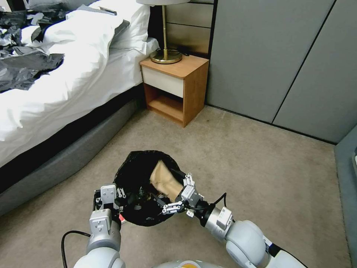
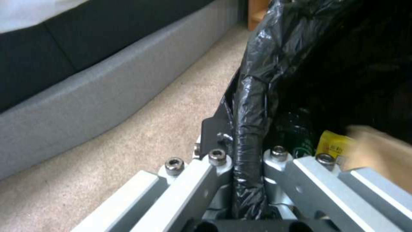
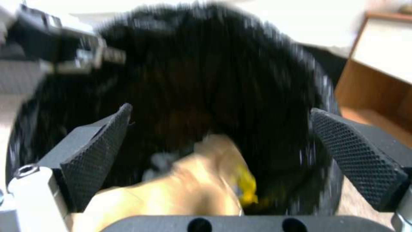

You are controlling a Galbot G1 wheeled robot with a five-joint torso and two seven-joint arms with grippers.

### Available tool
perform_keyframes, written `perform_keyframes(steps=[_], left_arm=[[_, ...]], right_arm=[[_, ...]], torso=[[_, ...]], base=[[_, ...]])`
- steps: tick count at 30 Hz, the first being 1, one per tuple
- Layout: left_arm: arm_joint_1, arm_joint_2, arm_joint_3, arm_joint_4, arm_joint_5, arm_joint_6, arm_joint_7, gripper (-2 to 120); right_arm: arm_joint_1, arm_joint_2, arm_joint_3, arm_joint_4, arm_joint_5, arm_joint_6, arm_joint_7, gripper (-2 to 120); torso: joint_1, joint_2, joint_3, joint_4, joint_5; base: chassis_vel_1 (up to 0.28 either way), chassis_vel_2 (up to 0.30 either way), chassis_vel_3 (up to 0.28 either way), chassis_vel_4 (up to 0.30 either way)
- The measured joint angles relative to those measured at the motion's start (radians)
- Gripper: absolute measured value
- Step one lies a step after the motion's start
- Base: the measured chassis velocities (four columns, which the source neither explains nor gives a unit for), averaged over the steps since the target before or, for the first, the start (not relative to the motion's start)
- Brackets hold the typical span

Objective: Pick up the trash bin, then pick up the garbage from the floor and place it into the trash bin.

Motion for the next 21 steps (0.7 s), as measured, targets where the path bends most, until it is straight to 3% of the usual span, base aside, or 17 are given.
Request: perform_keyframes(steps=[2,12,21], left_arm=[[-0.002,0.001,-0.003,-0.009,-0.005,0.003,0.000,0],[-0.006,-0.001,0.005,-0.027,-0.015,0.011,0.000,0],[-0.008,0.001,-0.006,-0.021,-0.019,0.011,0.000,0]], right_arm=[[-0.007,-0.021,0.013,0.011,0.003,-0.054,-0.011,100],[-0.013,-0.036,0.017,-0.020,0.023,-0.054,-0.062,100],[-0.046,-0.022,0.054,0.037,-0.046,0.052,-0.050,100]], torso=[[0.000,0.000,0.000,-0.0001,-0.0002],[0.000,0.000,0.000,0.0000,0.0000],[0.000,0.000,0.000,-0.0001,0.0000]], base=[[0.000,0.000,0.000,0.000],[0.000,0.000,0.000,0.000],[0.000,0.000,0.000,0.000]])
